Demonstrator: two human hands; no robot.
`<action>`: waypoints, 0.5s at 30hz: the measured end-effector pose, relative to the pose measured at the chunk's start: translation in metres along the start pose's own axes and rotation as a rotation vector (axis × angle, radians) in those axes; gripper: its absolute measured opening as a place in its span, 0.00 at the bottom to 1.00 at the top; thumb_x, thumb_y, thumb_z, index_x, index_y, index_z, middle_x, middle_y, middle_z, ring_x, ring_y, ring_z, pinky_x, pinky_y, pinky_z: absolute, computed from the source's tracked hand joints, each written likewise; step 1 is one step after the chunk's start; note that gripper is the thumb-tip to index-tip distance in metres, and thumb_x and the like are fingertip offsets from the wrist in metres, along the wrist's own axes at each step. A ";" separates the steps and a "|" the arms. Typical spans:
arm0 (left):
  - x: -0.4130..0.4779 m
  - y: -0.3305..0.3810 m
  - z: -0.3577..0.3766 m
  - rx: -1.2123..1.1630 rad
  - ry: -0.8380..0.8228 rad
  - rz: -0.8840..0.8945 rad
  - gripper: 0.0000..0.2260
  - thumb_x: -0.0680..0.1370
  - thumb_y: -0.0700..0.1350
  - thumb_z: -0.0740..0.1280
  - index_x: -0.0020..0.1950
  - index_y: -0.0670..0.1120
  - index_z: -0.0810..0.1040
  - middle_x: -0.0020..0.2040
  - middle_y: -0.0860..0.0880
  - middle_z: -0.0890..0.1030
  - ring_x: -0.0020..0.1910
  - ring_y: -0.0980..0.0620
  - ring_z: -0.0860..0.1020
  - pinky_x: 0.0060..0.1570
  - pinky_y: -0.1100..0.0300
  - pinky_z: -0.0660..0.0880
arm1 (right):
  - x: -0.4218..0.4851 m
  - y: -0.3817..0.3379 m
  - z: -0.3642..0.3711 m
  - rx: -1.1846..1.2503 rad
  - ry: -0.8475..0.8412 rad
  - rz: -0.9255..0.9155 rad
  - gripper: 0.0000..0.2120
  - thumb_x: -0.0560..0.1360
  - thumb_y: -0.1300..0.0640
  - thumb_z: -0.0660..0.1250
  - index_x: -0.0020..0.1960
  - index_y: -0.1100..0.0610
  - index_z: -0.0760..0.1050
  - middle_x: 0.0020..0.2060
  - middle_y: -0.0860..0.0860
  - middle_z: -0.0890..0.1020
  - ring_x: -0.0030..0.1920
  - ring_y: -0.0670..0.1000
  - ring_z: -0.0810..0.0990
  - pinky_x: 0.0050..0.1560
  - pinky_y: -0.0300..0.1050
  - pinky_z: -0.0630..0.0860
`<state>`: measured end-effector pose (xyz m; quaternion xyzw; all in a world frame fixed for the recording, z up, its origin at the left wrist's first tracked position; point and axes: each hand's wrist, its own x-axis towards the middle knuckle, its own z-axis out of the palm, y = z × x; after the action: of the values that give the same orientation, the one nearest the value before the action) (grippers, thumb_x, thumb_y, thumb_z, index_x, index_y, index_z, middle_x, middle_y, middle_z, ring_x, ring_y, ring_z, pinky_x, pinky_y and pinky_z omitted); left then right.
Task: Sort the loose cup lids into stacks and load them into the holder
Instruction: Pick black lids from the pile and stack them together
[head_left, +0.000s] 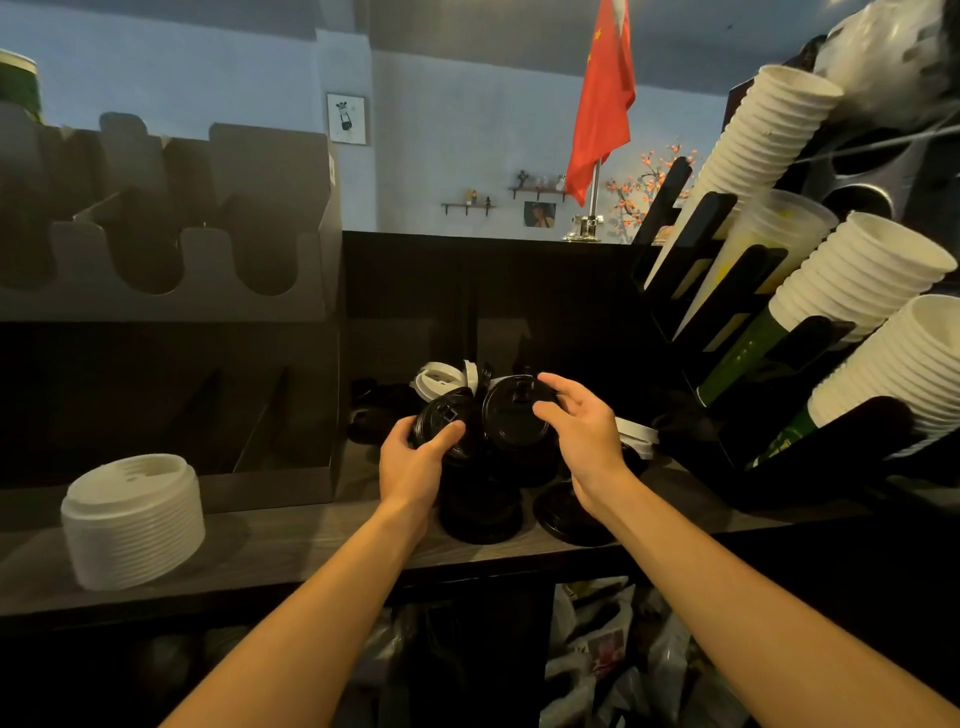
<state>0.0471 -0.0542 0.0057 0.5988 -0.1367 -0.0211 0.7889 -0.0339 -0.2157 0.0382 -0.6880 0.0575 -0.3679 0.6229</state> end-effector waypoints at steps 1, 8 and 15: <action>-0.001 0.001 0.000 -0.002 -0.011 0.002 0.12 0.74 0.46 0.76 0.56 0.50 0.80 0.54 0.48 0.84 0.54 0.49 0.82 0.55 0.51 0.79 | -0.001 0.000 0.000 0.013 -0.030 -0.001 0.17 0.79 0.66 0.66 0.66 0.53 0.76 0.51 0.38 0.78 0.46 0.28 0.77 0.40 0.23 0.72; -0.004 0.004 0.000 -0.014 -0.259 -0.029 0.19 0.72 0.57 0.76 0.60 0.53 0.82 0.55 0.51 0.86 0.57 0.49 0.83 0.62 0.45 0.78 | -0.002 -0.004 0.000 -0.120 -0.224 -0.020 0.18 0.82 0.61 0.63 0.70 0.50 0.75 0.60 0.44 0.80 0.58 0.38 0.78 0.50 0.30 0.76; -0.007 0.005 0.003 0.050 -0.376 0.008 0.27 0.67 0.67 0.73 0.59 0.52 0.82 0.54 0.50 0.86 0.54 0.50 0.84 0.56 0.51 0.79 | -0.001 -0.005 0.000 -0.303 -0.284 -0.114 0.17 0.82 0.56 0.63 0.69 0.43 0.75 0.66 0.44 0.77 0.69 0.44 0.72 0.71 0.50 0.71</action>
<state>0.0387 -0.0544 0.0094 0.6031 -0.2847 -0.1259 0.7344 -0.0366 -0.2140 0.0421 -0.8209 -0.0152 -0.2891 0.4922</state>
